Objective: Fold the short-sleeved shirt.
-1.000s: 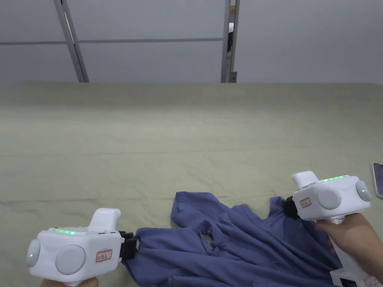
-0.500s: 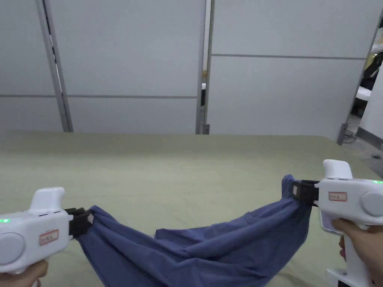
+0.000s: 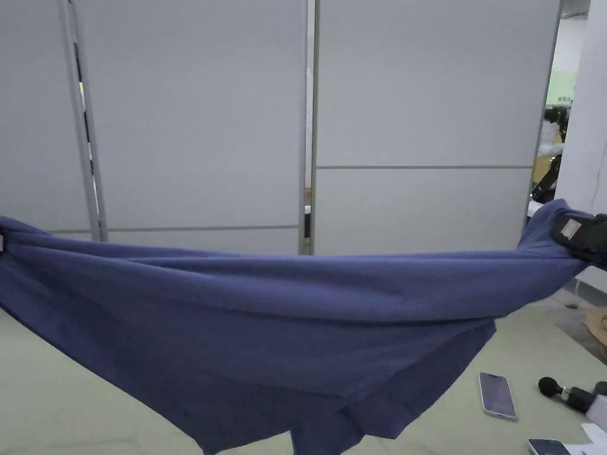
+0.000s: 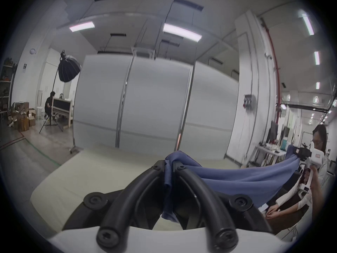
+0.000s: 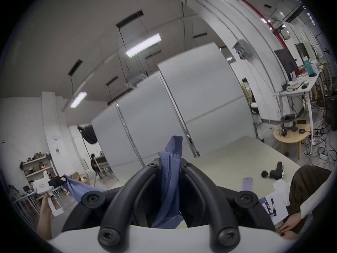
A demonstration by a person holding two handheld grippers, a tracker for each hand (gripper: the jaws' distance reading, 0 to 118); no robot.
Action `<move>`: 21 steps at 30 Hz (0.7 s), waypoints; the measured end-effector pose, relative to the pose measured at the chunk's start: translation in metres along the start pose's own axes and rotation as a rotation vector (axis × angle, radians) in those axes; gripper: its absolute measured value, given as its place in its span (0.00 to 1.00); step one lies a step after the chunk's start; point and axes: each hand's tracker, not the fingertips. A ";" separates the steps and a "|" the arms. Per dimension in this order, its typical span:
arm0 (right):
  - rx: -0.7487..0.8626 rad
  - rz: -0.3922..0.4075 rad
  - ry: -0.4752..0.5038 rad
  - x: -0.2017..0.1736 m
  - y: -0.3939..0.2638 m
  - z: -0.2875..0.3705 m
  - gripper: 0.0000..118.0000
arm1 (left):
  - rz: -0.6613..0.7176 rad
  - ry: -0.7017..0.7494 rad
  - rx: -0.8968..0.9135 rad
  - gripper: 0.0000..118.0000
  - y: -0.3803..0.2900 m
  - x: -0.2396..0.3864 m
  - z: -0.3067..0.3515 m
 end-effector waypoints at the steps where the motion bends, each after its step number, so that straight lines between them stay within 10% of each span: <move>1: 0.021 -0.012 0.024 -0.007 0.009 0.011 0.14 | 0.006 -0.003 0.032 0.06 0.012 0.002 0.014; 11: 0.145 -0.020 0.115 -0.044 0.059 0.061 0.14 | -0.036 -0.033 0.198 0.06 0.083 0.019 0.102; 21: 0.039 -0.015 0.080 -0.027 0.050 -0.022 0.14 | -0.053 0.041 0.094 0.06 0.063 0.002 0.026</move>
